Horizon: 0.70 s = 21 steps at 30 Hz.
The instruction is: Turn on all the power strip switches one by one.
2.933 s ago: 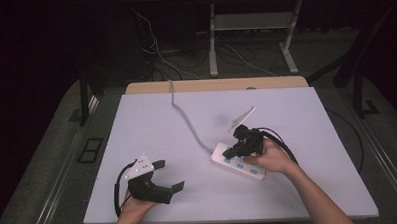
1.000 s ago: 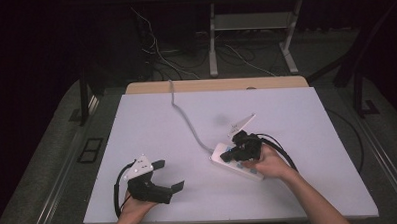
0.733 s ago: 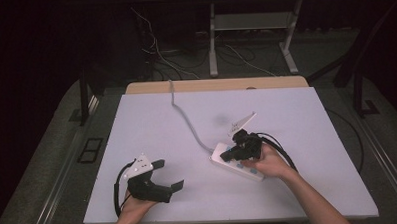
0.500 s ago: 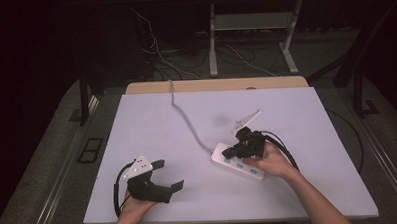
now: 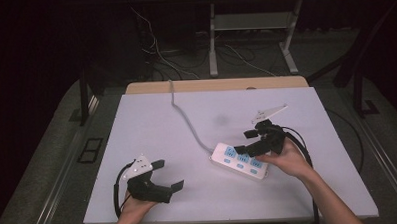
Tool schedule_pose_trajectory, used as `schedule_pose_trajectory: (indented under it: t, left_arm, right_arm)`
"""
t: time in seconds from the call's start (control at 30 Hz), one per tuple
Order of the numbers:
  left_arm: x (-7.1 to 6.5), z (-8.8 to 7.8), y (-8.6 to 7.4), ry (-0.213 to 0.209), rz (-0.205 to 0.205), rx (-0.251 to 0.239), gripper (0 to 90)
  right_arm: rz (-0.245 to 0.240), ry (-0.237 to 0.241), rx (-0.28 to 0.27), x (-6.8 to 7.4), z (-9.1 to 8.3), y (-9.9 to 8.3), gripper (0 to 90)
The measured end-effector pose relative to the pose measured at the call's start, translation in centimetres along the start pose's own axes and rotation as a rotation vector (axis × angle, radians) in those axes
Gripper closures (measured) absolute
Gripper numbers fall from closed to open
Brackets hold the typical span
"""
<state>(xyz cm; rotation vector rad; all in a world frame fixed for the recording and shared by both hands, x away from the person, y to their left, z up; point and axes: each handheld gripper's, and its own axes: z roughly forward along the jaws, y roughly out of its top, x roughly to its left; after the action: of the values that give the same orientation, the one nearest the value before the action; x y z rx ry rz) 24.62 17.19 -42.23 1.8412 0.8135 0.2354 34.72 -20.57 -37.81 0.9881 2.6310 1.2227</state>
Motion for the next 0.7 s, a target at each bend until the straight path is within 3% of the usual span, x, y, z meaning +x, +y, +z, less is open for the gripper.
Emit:
schedule_pose_trajectory:
  t: [0.1,0.4,0.7]
  left_arm:
    - [0.0,0.0,0.0,0.000,-0.001,0.000,0.0]
    - [-0.1,0.1,0.0,-0.001,-0.003,0.001,0.0]
    - [-0.1,0.0,0.0,0.002,-0.004,0.000,0.0]
  right_arm:
    - [0.020,-0.007,0.001,0.1,-1.0,-0.7,0.4]
    - [0.074,-0.020,-0.065,0.6,-4.3,-3.8,0.3]
    - [0.144,-0.048,-0.121,0.6,-6.5,-7.4,0.4]
